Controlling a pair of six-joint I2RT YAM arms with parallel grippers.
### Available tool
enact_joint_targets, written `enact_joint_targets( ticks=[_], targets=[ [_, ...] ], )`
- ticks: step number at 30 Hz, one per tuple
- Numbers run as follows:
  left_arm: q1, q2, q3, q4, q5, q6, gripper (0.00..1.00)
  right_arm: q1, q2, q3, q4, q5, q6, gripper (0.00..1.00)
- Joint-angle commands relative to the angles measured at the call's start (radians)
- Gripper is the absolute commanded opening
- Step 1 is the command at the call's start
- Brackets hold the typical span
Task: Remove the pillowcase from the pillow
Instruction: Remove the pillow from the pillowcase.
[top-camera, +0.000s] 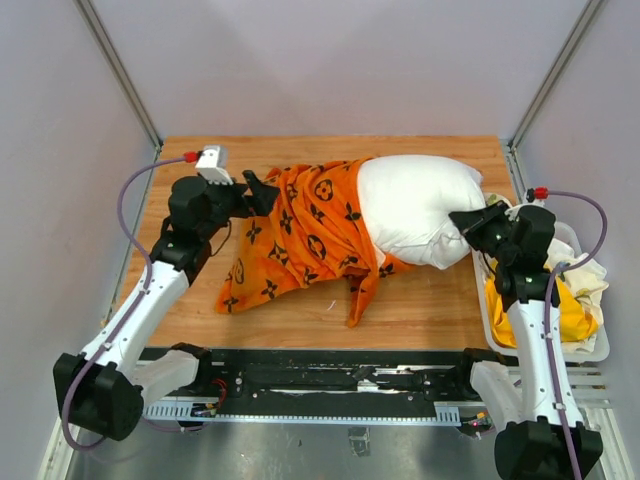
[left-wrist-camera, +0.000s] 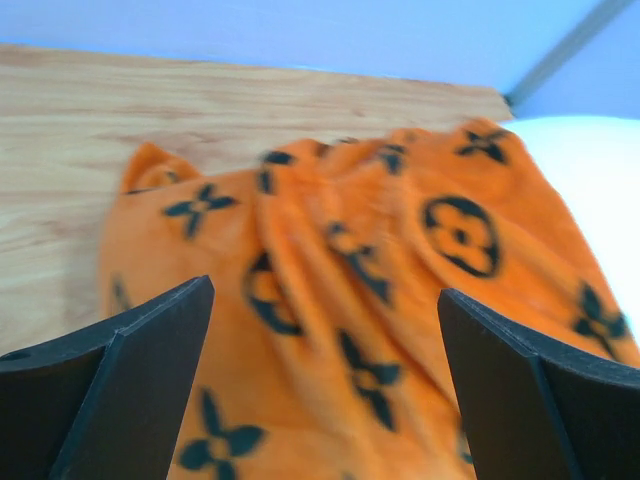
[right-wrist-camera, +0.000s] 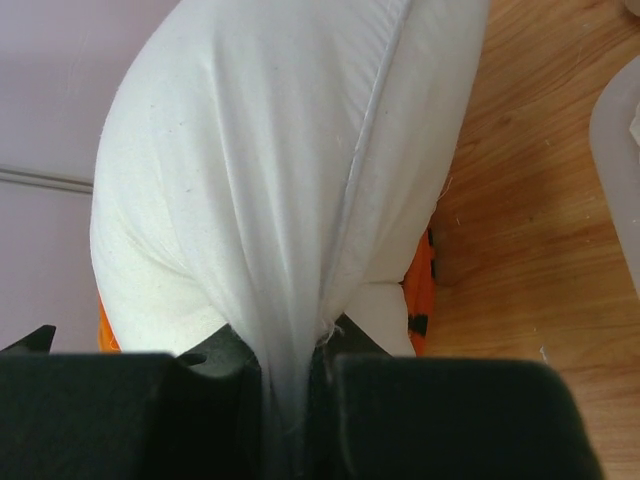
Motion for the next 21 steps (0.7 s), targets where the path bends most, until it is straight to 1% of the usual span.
enact_joint_targets(
  ticks=[1,4,6,7,8,11,13,14,16,17,19,21],
  targets=[
    [-0.185,0.034,0.093,-0.014,-0.134,0.034,0.99,-0.008,-0.048,0.045,0.099,0.082,0.026,0.01],
    [-0.262,0.100,0.120,-0.016,-0.181,0.041,0.99,-0.008,-0.062,0.065,0.071,0.096,0.006,0.01],
    [-0.292,0.153,0.122,0.000,-0.205,0.050,0.99,-0.007,-0.073,0.077,0.056,0.108,0.000,0.01],
    [-0.298,0.180,0.127,0.006,-0.212,0.051,0.98,-0.007,-0.078,0.073,0.061,0.114,0.000,0.01],
    [-0.299,0.209,0.131,0.012,-0.215,0.052,0.94,-0.007,-0.080,0.072,0.067,0.118,0.001,0.01],
    [-0.299,0.288,0.127,0.047,-0.229,0.075,0.68,-0.007,-0.071,0.095,0.051,0.110,-0.017,0.01],
    [-0.299,0.358,0.146,0.050,-0.263,0.103,0.47,-0.008,-0.077,0.097,0.041,0.114,-0.021,0.01],
    [-0.297,0.393,0.172,0.033,-0.281,0.116,0.34,-0.008,-0.081,0.095,0.043,0.116,-0.021,0.01],
    [-0.288,0.448,0.215,0.007,-0.302,0.137,0.04,-0.008,-0.084,0.103,0.044,0.119,-0.028,0.01],
    [-0.278,0.463,0.228,0.006,-0.303,0.145,0.01,-0.008,-0.086,0.107,0.041,0.122,-0.033,0.01],
    [-0.240,0.479,0.245,0.021,-0.292,0.151,0.00,-0.008,-0.097,0.112,0.032,0.135,-0.040,0.01],
    [-0.172,0.486,0.272,0.031,-0.254,0.142,0.00,-0.008,-0.099,0.124,0.023,0.156,-0.045,0.01]
  ],
)
